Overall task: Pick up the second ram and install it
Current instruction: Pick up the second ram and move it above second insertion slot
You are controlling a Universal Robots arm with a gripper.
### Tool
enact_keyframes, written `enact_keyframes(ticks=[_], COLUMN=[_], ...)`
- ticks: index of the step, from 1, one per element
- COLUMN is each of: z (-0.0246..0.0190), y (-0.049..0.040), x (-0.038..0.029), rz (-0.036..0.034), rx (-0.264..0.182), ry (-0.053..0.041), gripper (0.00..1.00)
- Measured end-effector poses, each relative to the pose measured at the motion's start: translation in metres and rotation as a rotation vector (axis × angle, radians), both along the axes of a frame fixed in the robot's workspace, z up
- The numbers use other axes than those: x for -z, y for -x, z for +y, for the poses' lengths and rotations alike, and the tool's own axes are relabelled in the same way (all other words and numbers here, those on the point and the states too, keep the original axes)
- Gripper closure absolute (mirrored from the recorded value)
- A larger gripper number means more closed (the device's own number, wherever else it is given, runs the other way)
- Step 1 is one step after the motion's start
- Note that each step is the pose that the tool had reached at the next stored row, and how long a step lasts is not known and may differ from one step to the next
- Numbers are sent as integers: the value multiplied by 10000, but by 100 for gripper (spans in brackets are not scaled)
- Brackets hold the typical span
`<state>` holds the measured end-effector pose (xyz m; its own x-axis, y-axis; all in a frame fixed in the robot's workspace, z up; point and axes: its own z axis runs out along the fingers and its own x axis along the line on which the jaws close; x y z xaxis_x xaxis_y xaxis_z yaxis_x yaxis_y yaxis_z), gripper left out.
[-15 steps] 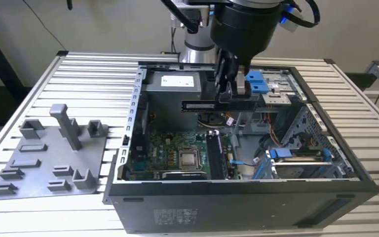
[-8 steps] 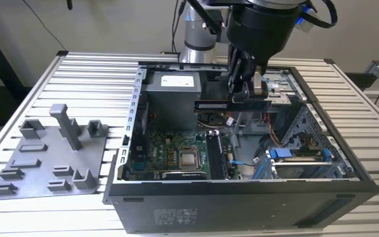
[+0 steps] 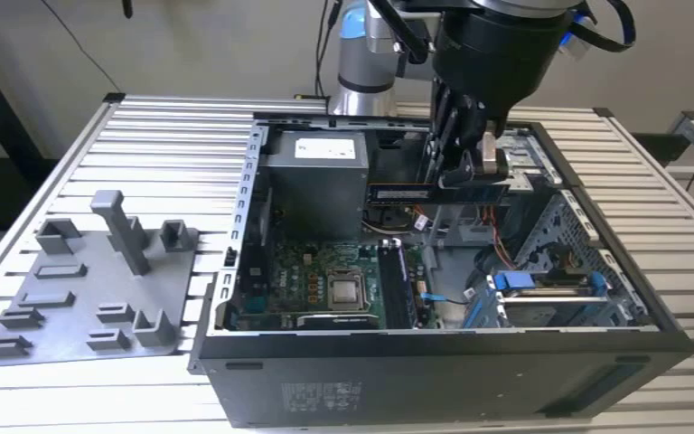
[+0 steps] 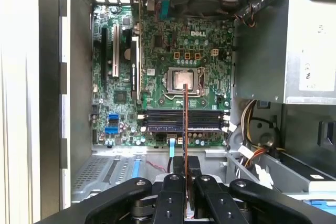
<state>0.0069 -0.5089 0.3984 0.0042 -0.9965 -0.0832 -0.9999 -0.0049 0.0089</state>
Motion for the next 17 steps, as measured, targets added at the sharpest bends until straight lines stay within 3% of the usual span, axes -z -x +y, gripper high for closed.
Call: enact_keyframes(ticks=[4, 7, 11, 17], z=[4, 48, 147, 347], y=[-2, -2, -2, -1], x=[0, 1, 2, 4], rz=[0, -1, -1, -1], rx=[-1, -1, -1, -1], ry=[-1, -2, -2, -1], gripper=[86, 86, 86, 86])
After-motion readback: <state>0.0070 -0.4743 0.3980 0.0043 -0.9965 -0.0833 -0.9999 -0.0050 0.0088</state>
